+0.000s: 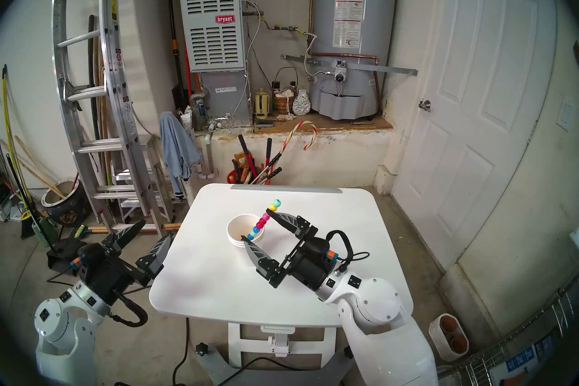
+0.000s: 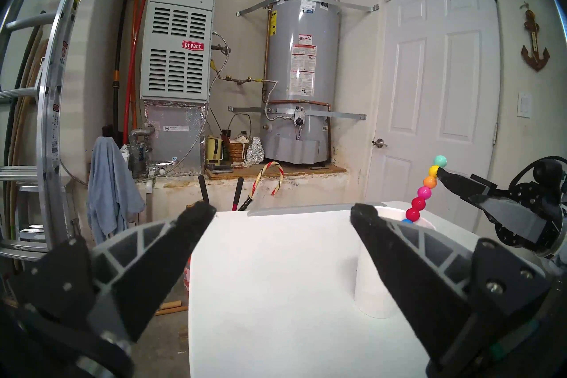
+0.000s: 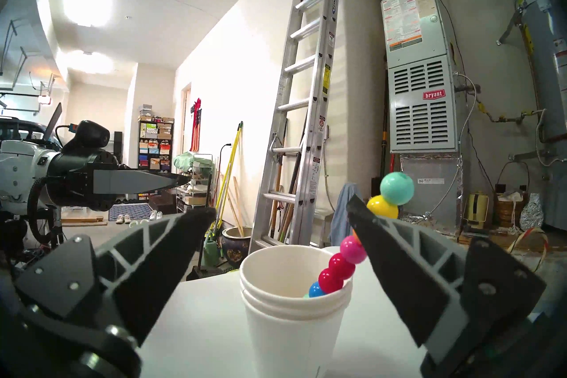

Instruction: Switch the marker to another color

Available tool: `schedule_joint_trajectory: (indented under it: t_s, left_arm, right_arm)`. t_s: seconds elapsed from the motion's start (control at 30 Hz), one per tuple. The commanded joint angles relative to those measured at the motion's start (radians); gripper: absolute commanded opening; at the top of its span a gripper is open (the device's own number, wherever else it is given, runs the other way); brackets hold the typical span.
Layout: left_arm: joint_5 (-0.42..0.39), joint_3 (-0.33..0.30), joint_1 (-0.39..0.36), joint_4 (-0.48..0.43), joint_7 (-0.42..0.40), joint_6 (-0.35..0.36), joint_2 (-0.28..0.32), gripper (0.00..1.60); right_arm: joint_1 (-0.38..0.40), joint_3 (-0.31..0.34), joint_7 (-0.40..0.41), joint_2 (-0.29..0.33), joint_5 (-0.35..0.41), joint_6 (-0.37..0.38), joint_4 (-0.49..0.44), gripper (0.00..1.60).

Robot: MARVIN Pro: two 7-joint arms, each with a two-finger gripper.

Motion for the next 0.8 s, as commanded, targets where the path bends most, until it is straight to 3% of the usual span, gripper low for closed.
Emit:
schedule_joint_trajectory:
  t_s: [0.0,0.13,0.17,0.2,0.3,0.43,0.53,0.63,0.77]
  left_arm:
    - [0.002,0.001,-0.002,-0.008,0.002,-0.003,-0.003,1.60]
    - [0.003,0.002,-0.003,-0.007,0.002,-0.003,-0.003,1.60]
    - [0.003,0.002,-0.004,-0.006,0.002,-0.003,-0.004,1.60]
    - [0.004,0.002,-0.004,-0.006,0.002,-0.002,-0.004,1.60]
    - [0.004,0.001,-0.005,-0.005,0.002,-0.002,-0.004,1.60]
    - [0.004,0.000,-0.007,-0.004,0.002,-0.001,-0.004,1.60]
    - [0.004,-0.001,-0.008,-0.002,0.002,0.000,-0.004,1.60]
    - [0.003,-0.002,-0.011,0.001,0.001,0.000,-0.004,1.60]
    - [0.003,-0.003,-0.013,0.005,-0.001,-0.001,-0.003,1.60]
  right_arm:
    - [0.051,-0.006,-0.007,-0.024,0.001,-0.014,0.013,1.41]
    - [0.064,-0.009,-0.015,-0.028,-0.006,-0.013,0.022,1.32]
    - [0.066,-0.010,-0.016,-0.028,-0.007,-0.013,0.023,1.20]
    - [0.069,-0.010,-0.018,-0.029,-0.007,-0.011,0.025,1.18]
    - [0.079,-0.013,-0.026,-0.031,-0.017,-0.011,0.033,1.20]
    - [0.085,-0.016,-0.039,-0.034,-0.025,0.001,0.035,1.39]
    - [0.087,-0.018,-0.039,-0.031,-0.026,0.003,0.034,1.32]
    - [0.088,-0.013,-0.041,-0.027,-0.024,0.004,0.037,1.47]
    - [0.079,-0.014,-0.043,-0.025,-0.021,0.005,0.022,1.39]
